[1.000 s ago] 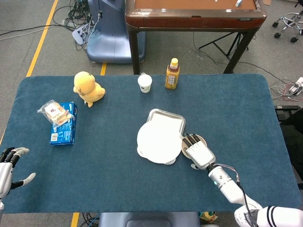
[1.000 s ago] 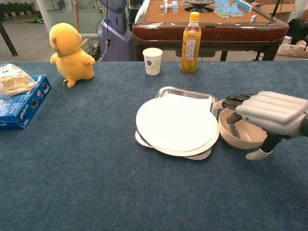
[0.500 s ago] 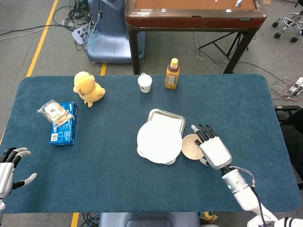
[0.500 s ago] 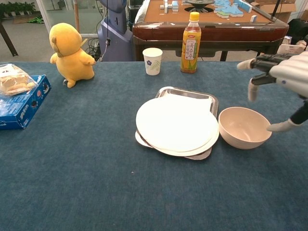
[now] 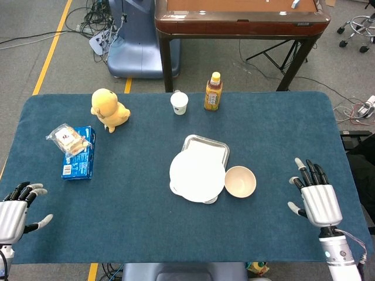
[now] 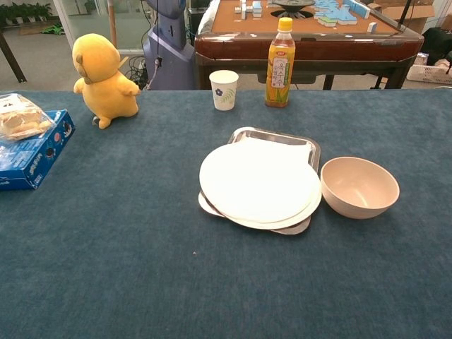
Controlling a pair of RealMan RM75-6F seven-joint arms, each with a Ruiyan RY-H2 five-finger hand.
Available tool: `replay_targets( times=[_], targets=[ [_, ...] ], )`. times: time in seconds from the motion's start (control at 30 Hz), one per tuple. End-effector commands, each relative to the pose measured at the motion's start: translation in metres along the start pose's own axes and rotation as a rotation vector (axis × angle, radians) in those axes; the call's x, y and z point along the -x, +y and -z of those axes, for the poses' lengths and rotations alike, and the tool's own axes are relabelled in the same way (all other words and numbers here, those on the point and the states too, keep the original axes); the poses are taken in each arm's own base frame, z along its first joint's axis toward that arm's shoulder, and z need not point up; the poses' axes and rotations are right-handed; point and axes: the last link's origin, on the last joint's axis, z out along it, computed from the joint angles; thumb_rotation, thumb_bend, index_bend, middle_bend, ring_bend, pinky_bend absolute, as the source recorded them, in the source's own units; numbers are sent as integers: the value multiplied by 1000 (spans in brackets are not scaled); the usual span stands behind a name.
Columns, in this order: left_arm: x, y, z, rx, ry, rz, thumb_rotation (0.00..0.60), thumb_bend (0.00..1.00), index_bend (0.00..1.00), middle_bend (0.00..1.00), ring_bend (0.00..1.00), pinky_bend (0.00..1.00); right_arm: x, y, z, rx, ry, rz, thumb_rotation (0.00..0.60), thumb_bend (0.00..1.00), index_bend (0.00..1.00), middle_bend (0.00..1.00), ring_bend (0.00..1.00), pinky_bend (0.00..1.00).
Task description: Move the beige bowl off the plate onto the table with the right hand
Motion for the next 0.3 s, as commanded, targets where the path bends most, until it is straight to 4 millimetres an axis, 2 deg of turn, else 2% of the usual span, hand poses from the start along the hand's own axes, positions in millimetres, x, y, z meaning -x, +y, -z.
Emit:
replay_targets(
  times=[0.03,0.3],
  targets=[
    [1,1,0,5,1,0,600,110,372,304,175,360,4,14,9,39,-3,-21,600,106,398,97,0,105],
    [1,2,-3,11,-1,0,600,110,374,308,186,360,1,31,7,51,22,-67,600,106,398,120,0,106]
  ],
)
